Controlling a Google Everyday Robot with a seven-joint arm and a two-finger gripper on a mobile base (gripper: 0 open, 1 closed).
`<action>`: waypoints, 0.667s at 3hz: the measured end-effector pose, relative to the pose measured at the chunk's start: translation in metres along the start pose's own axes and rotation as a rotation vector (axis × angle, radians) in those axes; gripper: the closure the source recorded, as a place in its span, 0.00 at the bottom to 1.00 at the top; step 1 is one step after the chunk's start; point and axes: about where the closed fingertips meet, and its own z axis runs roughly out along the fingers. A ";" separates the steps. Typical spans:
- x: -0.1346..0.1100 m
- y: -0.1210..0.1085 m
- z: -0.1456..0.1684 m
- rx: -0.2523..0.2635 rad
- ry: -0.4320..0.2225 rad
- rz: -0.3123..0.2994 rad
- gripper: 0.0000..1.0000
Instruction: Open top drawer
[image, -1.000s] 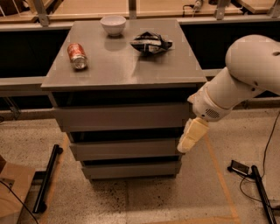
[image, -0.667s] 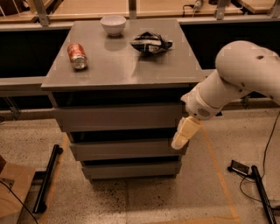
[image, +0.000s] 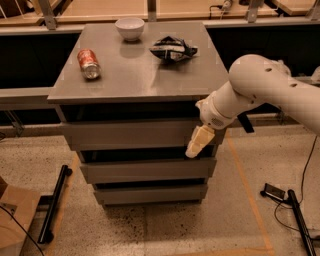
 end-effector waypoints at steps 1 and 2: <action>-0.004 -0.029 0.023 0.043 -0.035 0.002 0.00; -0.005 -0.034 0.026 0.049 -0.042 0.005 0.00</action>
Offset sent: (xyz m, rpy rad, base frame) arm 0.0347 0.0055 -0.0124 0.0275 -0.0451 -0.0156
